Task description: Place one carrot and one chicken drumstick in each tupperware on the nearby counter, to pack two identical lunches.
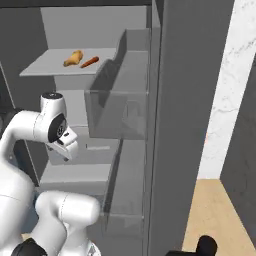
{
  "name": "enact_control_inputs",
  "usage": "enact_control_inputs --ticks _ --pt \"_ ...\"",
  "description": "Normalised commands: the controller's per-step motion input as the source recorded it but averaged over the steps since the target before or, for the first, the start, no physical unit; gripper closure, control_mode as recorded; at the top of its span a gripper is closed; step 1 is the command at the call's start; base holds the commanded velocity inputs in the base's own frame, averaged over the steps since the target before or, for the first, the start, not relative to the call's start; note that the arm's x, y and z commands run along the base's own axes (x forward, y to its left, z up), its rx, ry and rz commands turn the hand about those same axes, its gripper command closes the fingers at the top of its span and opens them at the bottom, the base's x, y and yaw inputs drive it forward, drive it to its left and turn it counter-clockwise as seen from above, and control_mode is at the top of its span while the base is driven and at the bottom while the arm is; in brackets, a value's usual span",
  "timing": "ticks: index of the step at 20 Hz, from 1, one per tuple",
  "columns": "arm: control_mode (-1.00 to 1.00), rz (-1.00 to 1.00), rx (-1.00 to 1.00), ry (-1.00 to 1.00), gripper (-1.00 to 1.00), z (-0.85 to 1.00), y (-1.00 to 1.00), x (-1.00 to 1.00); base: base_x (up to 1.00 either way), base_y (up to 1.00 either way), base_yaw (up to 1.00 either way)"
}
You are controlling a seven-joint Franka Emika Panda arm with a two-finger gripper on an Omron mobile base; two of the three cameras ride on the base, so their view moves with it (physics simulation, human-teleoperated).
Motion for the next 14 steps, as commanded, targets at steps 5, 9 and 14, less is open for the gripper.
enact_control_inputs --ticks 5,9,14 --pt "1.00 0.00 0.00 0.00 -1.00 0.00 0.00 0.00 0.47 -0.17 0.34" --pt "1.00 0.00 0.00 0.00 -1.00 0.00 0.00 0.00 0.79 -0.34 0.08" --pt "-1.00 0.02 0.00 -0.09 -1.00 0.34 -0.03 0.16 0.56 -0.25 0.04"
